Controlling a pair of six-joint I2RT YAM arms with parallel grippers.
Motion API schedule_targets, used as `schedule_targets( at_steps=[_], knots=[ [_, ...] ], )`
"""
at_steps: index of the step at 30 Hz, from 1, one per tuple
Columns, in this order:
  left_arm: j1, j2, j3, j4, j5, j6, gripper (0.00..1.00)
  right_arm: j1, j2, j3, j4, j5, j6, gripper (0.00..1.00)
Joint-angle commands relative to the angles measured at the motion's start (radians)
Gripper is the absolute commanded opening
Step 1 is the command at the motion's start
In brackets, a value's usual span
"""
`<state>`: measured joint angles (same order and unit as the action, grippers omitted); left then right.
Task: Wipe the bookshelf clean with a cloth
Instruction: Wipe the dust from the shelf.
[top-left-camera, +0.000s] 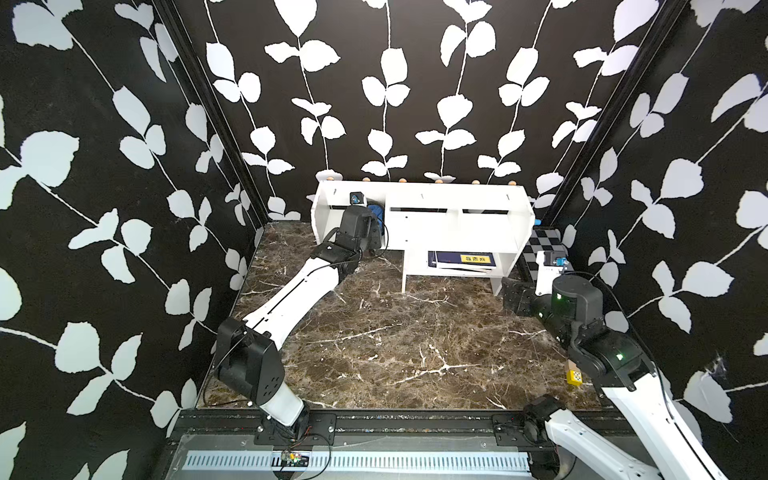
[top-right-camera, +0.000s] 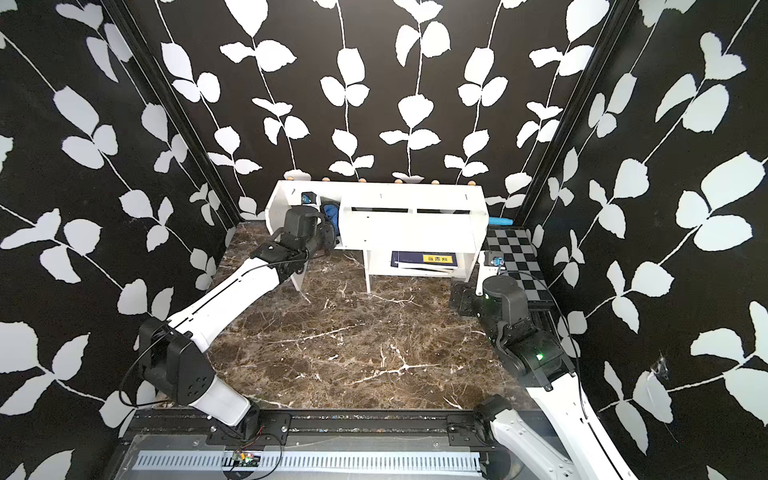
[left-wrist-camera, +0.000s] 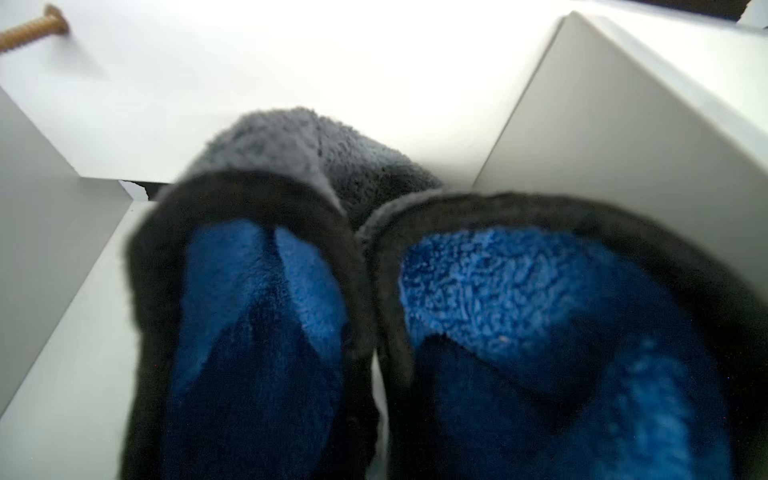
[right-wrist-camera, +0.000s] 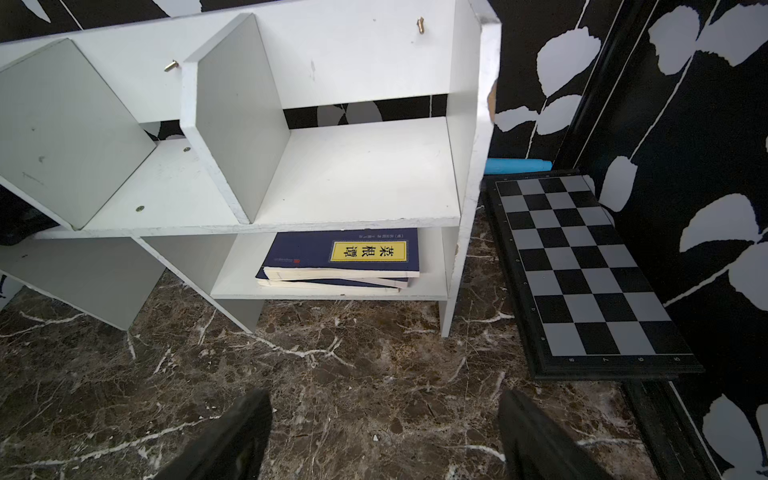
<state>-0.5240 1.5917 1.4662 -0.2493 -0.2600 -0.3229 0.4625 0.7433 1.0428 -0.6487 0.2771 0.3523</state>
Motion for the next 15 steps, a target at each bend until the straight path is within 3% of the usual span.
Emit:
schedule_targets(
  at_steps=[1, 7, 15],
  knots=[
    [0.006, 0.020, 0.081, 0.004, 0.030, 0.059, 0.00, 0.005, -0.009, 0.010, 0.023, 0.010, 0.004, 0.87],
    [0.060, 0.037, 0.187, 0.029, 0.034, 0.063, 0.00, 0.006, -0.023, 0.000, 0.020, 0.018, 0.004, 0.88],
    [0.198, -0.018, 0.136, -0.019, -0.128, 0.016, 0.00, 0.006, -0.042, 0.026, -0.011, 0.038, -0.010, 0.88]
  ],
)
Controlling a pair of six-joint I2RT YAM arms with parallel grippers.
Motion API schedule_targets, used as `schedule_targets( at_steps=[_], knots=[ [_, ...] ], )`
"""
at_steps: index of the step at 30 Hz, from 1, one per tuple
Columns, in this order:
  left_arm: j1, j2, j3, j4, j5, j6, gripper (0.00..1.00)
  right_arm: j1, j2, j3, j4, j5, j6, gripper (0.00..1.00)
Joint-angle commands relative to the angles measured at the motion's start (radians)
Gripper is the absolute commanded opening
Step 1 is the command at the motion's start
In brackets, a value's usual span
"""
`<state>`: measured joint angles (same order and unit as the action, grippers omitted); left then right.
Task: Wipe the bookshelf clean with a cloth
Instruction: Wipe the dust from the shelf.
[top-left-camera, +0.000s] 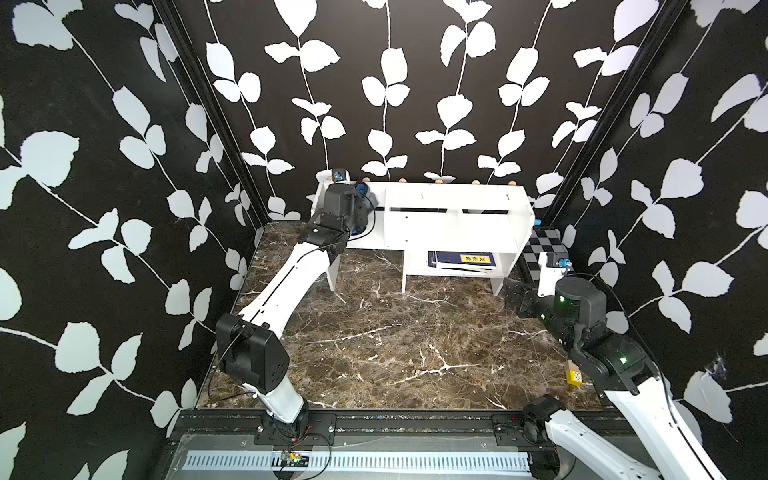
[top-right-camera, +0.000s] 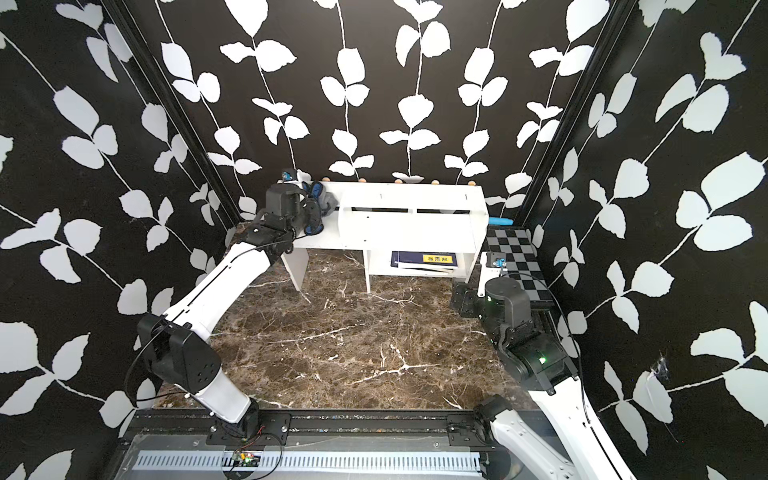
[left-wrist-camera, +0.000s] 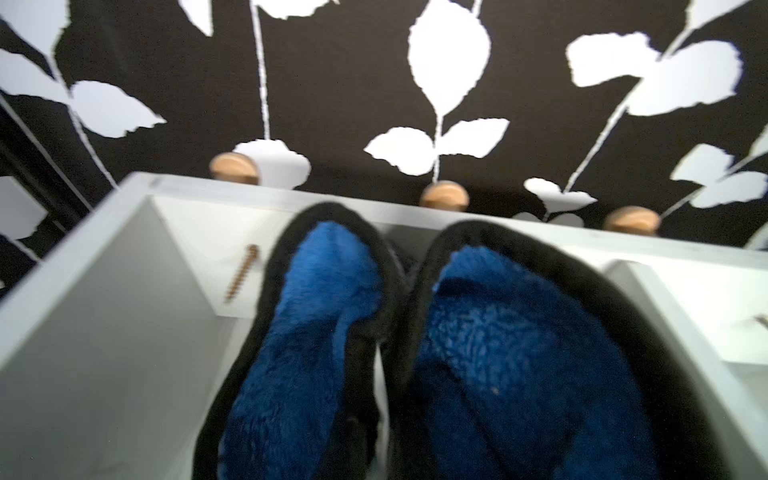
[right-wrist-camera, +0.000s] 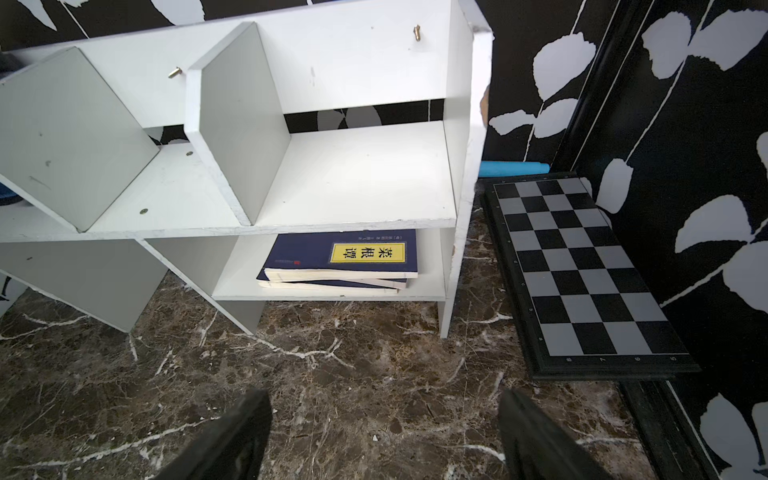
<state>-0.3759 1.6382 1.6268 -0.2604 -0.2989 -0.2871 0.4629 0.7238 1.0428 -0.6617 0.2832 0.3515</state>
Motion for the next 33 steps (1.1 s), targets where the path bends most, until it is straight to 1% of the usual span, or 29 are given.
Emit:
schedule_targets(
  at_steps=[1, 4, 9, 15, 17, 19, 22, 24, 28, 33],
  knots=[
    [0.066, -0.075, -0.036, -0.014, -0.102, -0.020, 0.00, 0.005, -0.028, 0.022, 0.003, 0.035, -0.011, 0.88],
    [0.090, -0.093, -0.066, -0.037, -0.129, 0.003, 0.00, 0.005, -0.023, 0.016, 0.007, 0.031, -0.012, 0.88],
    [0.091, -0.129, -0.137, -0.045, -0.147, 0.001, 0.00, 0.005, -0.012, 0.011, 0.028, 0.015, -0.005, 0.88],
    [0.078, -0.148, -0.211, -0.062, -0.051, -0.031, 0.00, 0.005, -0.021, 0.016, 0.025, 0.019, -0.005, 0.88],
    [0.052, -0.155, -0.234, -0.054, -0.032, -0.008, 0.00, 0.005, -0.021, 0.021, 0.022, 0.019, -0.004, 0.88],
    [0.012, -0.163, -0.259, -0.042, -0.025, 0.045, 0.00, 0.005, -0.021, 0.024, 0.021, 0.021, -0.005, 0.88],
    [-0.077, -0.163, -0.276, -0.057, -0.088, 0.150, 0.00, 0.005, -0.021, 0.028, 0.020, 0.025, -0.008, 0.88],
    [-0.124, -0.161, -0.290, -0.065, -0.133, 0.196, 0.00, 0.006, -0.021, 0.029, 0.020, 0.026, -0.008, 0.88],
    [-0.179, -0.138, -0.282, -0.082, -0.132, 0.224, 0.00, 0.006, -0.008, 0.035, 0.029, 0.020, -0.007, 0.88],
    [-0.205, -0.090, -0.209, -0.100, -0.050, 0.210, 0.00, 0.005, 0.003, 0.043, 0.034, 0.010, 0.000, 0.88]
  ],
)
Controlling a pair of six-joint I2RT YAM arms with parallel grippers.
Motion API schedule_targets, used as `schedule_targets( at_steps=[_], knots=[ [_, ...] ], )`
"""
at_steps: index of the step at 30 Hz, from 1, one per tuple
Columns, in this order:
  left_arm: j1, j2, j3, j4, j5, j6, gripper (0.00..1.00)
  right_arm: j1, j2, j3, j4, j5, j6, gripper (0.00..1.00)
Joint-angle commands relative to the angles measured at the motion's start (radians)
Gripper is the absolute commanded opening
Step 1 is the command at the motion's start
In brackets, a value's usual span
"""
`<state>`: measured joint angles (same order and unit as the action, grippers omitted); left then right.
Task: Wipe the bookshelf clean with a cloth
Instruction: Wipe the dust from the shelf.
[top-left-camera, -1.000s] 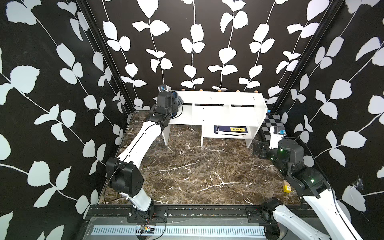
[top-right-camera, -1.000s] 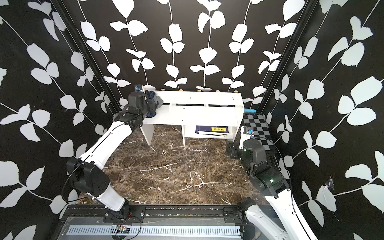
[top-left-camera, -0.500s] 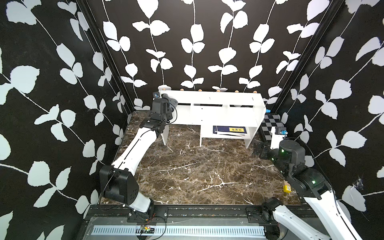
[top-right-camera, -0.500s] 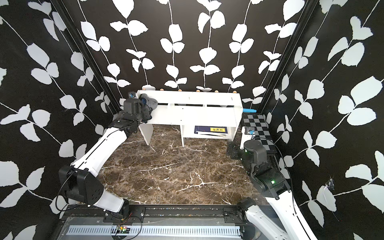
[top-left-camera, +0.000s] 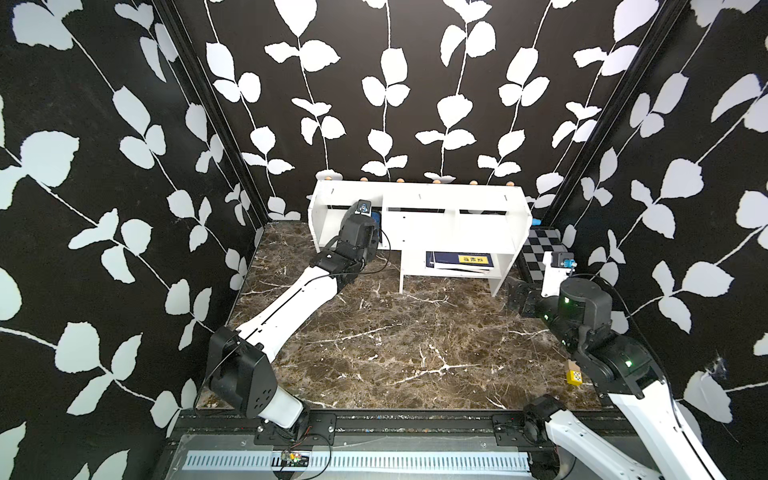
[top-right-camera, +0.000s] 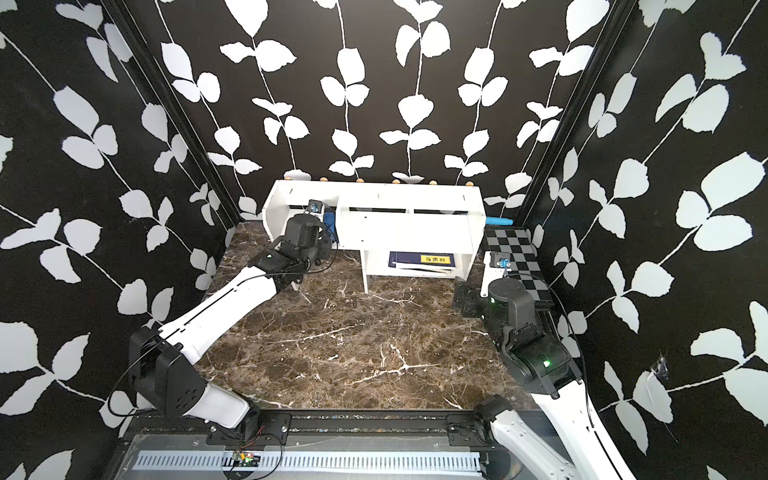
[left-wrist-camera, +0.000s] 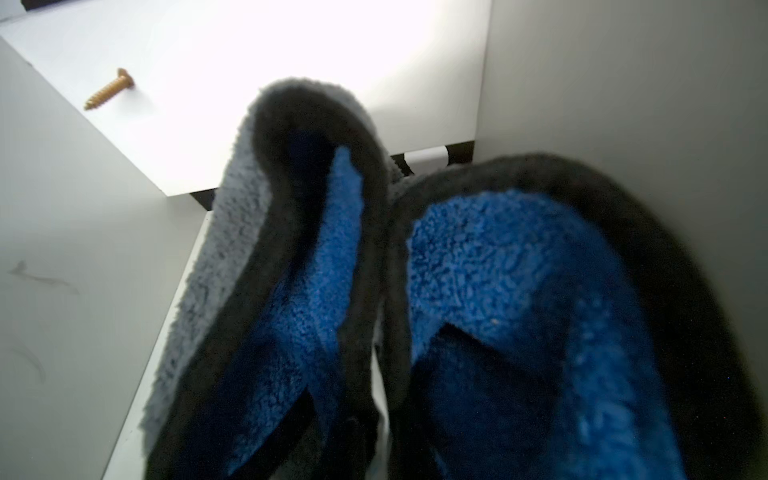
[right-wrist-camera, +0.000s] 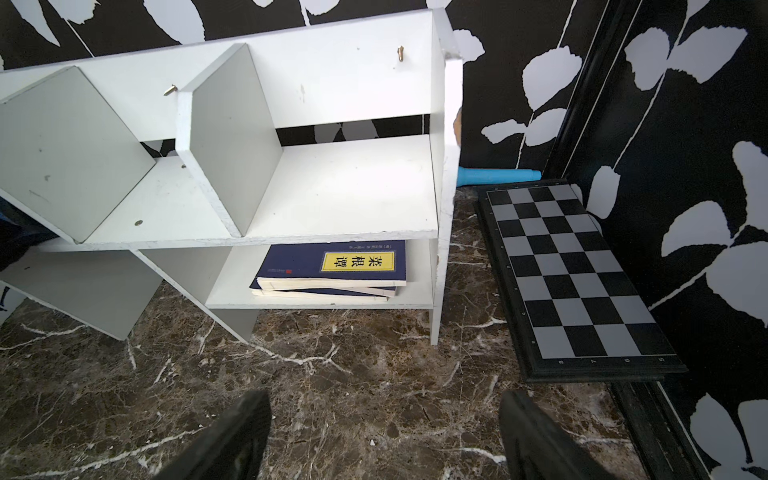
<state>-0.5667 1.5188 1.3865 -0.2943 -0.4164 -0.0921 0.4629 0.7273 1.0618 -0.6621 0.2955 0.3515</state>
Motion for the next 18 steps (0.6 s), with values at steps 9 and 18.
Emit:
schedule_targets(
  at_steps=[9, 18],
  knots=[
    [-0.019, 0.028, 0.044, -0.142, -0.063, 0.060, 0.00, 0.006, -0.009, 0.019, 0.029, 0.008, -0.003, 0.88],
    [0.051, -0.042, -0.017, -0.235, -0.229, -0.005, 0.00, 0.005, -0.002, 0.004, 0.048, -0.007, 0.000, 0.88]
  ],
)
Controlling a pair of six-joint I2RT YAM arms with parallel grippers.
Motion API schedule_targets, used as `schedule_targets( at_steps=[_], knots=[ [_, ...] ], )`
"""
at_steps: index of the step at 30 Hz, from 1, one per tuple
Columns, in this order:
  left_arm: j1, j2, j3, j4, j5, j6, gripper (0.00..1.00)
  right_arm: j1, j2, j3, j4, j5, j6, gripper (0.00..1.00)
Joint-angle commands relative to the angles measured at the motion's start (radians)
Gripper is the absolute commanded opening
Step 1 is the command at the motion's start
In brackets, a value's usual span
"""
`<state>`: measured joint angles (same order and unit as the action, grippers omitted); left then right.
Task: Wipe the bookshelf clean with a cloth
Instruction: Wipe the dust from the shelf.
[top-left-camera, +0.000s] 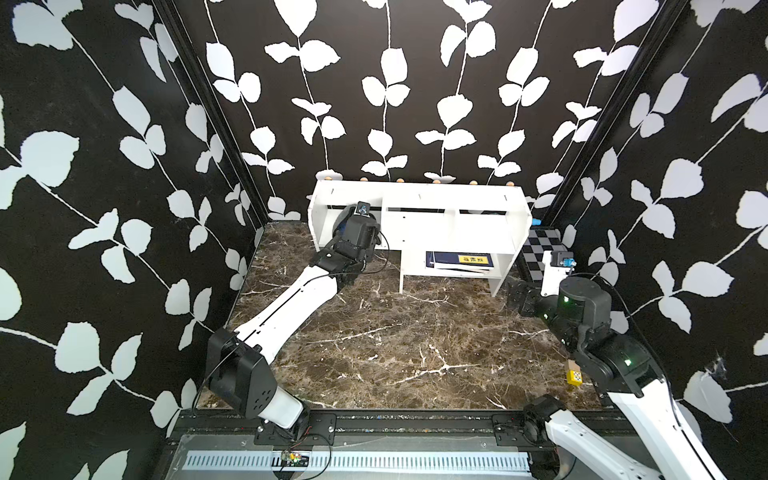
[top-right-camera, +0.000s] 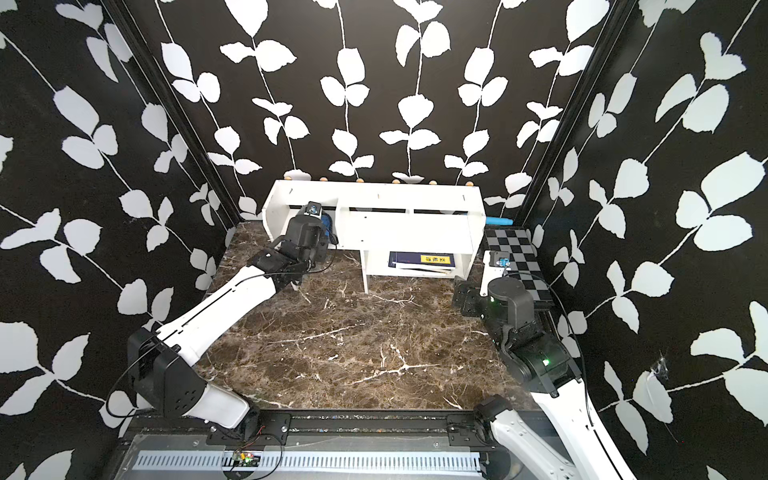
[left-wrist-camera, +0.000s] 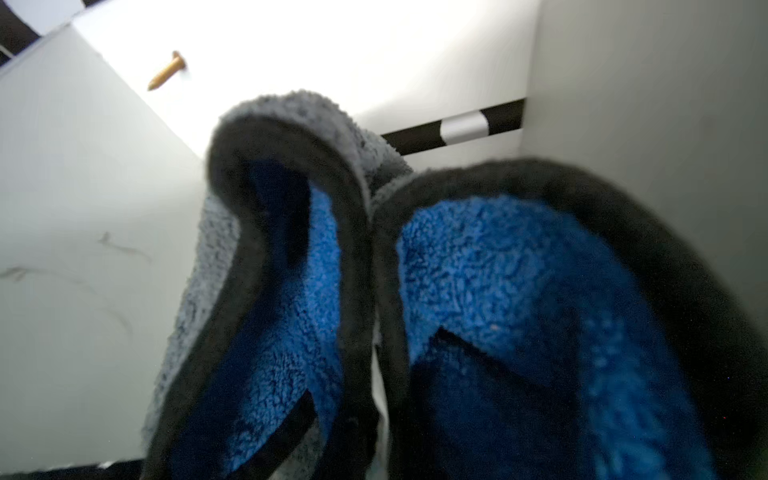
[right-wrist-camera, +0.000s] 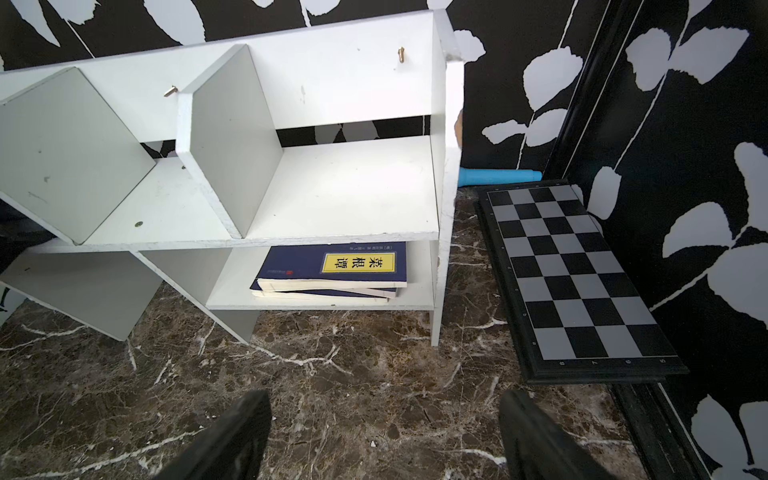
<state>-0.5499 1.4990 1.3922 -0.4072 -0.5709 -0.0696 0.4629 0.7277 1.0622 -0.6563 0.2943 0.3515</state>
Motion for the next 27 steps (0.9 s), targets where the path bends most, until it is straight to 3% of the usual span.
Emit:
schedule_targets(
  at_steps=[1, 7, 11, 27],
  knots=[
    [0.045, -0.021, -0.017, -0.134, -0.084, -0.032, 0.00, 0.006, -0.008, 0.001, 0.043, -0.006, 0.001, 0.88],
    [0.114, -0.011, 0.038, -0.183, -0.074, -0.048, 0.00, 0.005, -0.054, -0.015, 0.019, 0.016, -0.005, 0.88],
    [0.115, 0.004, 0.075, -0.187, 0.003, -0.059, 0.00, 0.005, -0.062, -0.028, 0.029, 0.018, -0.003, 0.88],
    [0.011, 0.153, 0.221, -0.127, 0.229, -0.103, 0.00, 0.005, -0.056, -0.025, 0.030, 0.011, 0.003, 0.88]
  ],
)
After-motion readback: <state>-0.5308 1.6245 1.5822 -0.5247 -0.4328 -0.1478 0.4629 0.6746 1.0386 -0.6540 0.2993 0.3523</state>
